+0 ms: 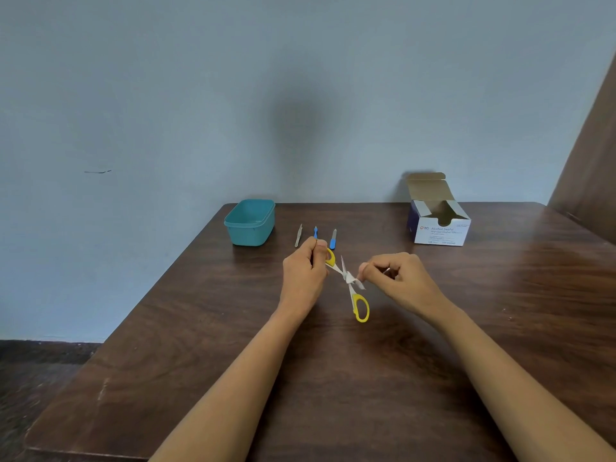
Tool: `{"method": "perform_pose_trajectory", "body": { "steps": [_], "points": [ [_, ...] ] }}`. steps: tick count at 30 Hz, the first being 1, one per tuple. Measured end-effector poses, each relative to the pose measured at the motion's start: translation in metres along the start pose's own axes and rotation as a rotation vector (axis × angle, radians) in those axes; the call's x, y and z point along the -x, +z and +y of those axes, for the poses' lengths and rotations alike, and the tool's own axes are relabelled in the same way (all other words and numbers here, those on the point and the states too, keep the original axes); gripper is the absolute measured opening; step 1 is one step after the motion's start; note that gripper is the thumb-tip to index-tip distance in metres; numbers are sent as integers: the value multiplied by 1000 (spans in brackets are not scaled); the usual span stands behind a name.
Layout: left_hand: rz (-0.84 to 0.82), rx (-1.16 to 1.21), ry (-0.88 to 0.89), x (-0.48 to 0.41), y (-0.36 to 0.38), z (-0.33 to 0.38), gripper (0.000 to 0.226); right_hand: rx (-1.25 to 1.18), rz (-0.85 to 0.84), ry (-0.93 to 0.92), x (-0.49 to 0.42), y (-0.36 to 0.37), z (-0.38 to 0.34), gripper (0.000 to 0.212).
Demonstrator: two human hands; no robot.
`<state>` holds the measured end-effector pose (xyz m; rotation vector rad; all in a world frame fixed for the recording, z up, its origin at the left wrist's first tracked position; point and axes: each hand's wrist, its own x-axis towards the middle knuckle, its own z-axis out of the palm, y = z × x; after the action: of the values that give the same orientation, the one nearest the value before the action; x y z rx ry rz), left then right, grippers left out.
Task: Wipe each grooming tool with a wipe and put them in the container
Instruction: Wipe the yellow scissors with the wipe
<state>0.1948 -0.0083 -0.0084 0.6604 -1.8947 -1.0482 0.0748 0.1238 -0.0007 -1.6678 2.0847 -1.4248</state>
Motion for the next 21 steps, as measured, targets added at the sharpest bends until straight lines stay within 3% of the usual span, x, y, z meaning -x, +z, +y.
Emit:
{"method": "perform_pose_trajectory", "body": {
  "steps": [8, 21],
  "points": [
    [-7, -16, 38, 2, 2, 0, 25, -78, -15, 158, -2, 4, -1, 12],
    [54, -8, 97, 1, 2, 1, 32, -131, -183, 188, -4, 5, -5, 11]
  ]
}}
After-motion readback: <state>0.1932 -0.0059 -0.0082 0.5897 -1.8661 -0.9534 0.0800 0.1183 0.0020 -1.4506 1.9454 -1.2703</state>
